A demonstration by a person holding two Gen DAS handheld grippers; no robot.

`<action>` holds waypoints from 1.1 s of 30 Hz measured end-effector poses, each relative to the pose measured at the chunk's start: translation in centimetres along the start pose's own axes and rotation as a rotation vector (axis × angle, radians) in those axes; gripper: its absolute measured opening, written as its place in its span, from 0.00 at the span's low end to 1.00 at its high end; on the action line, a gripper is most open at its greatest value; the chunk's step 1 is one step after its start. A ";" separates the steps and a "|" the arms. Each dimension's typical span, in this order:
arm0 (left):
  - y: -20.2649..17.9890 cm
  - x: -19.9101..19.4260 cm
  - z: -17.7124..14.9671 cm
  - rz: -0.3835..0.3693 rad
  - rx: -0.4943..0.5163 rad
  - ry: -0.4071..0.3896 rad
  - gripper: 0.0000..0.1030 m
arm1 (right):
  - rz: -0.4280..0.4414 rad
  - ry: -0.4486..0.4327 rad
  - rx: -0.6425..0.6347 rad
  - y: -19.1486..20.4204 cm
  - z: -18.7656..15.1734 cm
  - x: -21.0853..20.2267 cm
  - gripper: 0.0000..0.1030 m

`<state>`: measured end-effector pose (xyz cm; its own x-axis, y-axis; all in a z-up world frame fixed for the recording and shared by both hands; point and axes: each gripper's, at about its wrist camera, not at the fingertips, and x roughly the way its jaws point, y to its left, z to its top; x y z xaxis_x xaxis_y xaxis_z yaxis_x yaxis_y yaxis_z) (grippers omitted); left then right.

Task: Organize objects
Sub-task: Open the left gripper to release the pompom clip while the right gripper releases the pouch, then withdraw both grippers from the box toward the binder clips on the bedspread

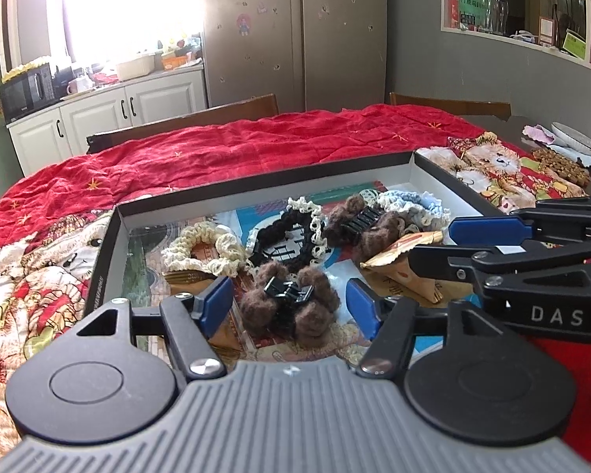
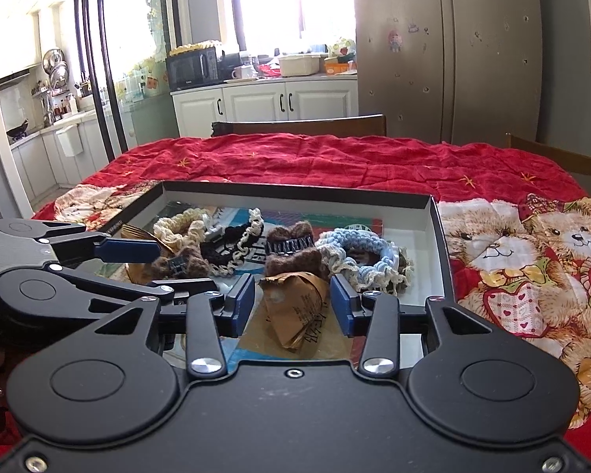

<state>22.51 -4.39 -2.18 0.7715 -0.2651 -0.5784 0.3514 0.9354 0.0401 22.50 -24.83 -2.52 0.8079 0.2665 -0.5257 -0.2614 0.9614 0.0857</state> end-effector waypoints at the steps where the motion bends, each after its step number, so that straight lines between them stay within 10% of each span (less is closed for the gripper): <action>1: 0.0 -0.2 0.1 0.003 0.000 -0.006 0.75 | 0.003 -0.004 0.000 0.0 0.1 -0.2 0.41; 33: -0.9 -10.7 -1.3 -0.067 0.100 -0.136 0.81 | 0.051 -0.100 -0.116 1.1 -1.0 -12.4 0.49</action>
<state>13.26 -2.12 2.95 0.8070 -0.3618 -0.4668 0.4501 0.8885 0.0895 11.65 -27.13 3.25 0.8389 0.3258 -0.4360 -0.3581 0.9336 0.0087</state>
